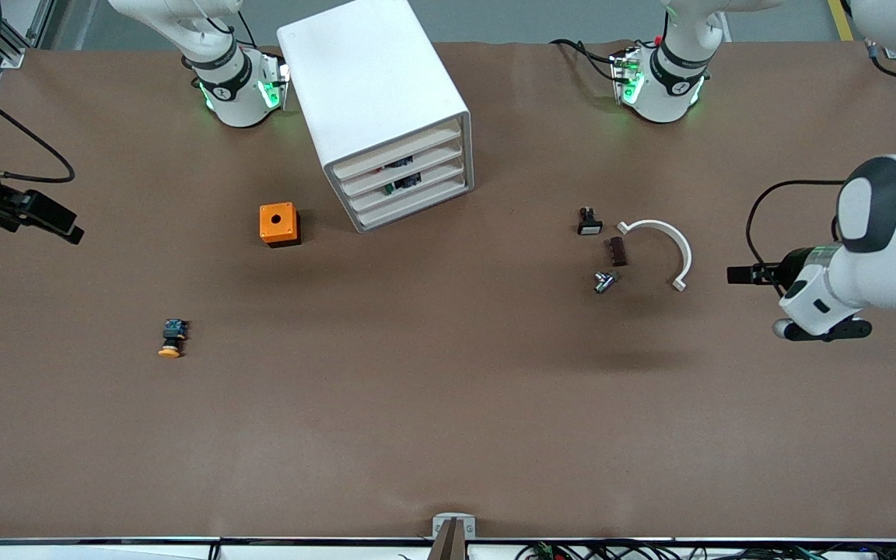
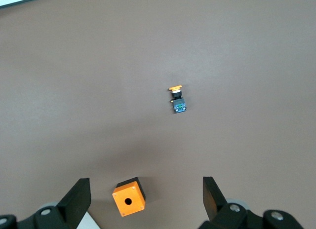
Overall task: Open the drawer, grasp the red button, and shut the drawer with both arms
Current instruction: 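Reach the left gripper toward the cabinet drawer while the right gripper advances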
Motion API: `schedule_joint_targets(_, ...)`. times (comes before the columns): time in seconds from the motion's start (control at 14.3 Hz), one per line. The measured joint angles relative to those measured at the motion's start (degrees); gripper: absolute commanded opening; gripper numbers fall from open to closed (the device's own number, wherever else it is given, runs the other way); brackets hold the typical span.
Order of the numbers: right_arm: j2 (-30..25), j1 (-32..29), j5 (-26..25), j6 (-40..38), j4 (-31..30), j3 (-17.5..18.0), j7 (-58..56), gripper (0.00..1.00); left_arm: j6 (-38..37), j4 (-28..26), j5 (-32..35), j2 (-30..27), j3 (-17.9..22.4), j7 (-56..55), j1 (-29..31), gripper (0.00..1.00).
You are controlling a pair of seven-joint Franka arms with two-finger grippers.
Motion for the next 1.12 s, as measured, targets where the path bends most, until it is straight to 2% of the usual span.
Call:
schedule_joint_targets(0.35,0.06,3.09,0.00,0.09,-0.18,0.05,6.03,1.00,1.15,1.02,0.05,6.34,-0.08,-4.23,-0.51,1.00)
schedule_joint_targets(0.63,0.43,5.00,0.00,0.36,-0.24,0.10,10.42,1.00,1.18,1.64,0.05,7.60,-0.26,-10.00,-2.57,1.00)
schedule_joint_targets(0.91,1.10,6.93,0.02,0.73,-0.26,0.13,15.60,1.00,-0.76,3.04,0.05,7.59,-0.58,-22.97,-5.99,1.00)
schedule_joint_targets(1.12,1.47,8.40,0.03,0.99,-0.26,0.16,19.20,1.00,-7.12,5.15,-1.67,7.69,-0.91,-35.39,-9.73,1.00)
